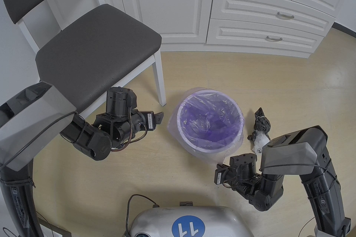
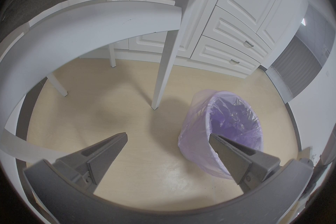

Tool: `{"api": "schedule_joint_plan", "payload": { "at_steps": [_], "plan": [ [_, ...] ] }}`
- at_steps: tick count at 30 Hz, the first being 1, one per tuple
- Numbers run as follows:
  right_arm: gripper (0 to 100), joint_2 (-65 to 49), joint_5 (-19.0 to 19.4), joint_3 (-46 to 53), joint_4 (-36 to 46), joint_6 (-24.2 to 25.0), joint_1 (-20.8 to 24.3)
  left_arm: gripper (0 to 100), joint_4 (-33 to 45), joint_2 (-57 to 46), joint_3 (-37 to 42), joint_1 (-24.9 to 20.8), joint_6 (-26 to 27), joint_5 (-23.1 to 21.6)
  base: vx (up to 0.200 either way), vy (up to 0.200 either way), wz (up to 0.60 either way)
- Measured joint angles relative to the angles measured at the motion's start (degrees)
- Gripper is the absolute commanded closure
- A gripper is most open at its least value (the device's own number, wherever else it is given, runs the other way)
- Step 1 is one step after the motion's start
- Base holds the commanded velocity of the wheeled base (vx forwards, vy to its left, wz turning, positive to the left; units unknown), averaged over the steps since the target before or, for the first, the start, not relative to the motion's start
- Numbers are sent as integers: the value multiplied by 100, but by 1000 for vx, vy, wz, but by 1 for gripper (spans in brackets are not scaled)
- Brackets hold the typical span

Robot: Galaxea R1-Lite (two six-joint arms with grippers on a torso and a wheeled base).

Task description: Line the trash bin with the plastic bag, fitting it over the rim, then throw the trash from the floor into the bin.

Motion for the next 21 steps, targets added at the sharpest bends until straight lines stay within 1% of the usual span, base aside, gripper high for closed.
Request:
{"api": "schedule_joint_plan", "payload": {
  "at_steps": [2,10,13,15,18,21],
  "plan": [
    [100,-20,30,34,-6,-12,-68,0,-5,1,0,2,0,6,0,0,0],
    [100,-90,356,144,-4,-140,-416,0,-5,22,-2,2,0,13,0,0,0],
    [100,-71,485,91,22,-255,-689,0,-7,34,-9,2,-2,13,0,0,0],
    [100,-33,580,-7,54,-312,-961,0,-9,50,-17,0,-2,16,0,0,0],
    [100,30,758,-199,221,-360,-1253,0,-7,83,-28,-1,0,22,0,0,0],
    [100,69,830,-322,423,-369,-1424,0,-9,108,-39,-1,0,24,0,0,0]
  ]
}}
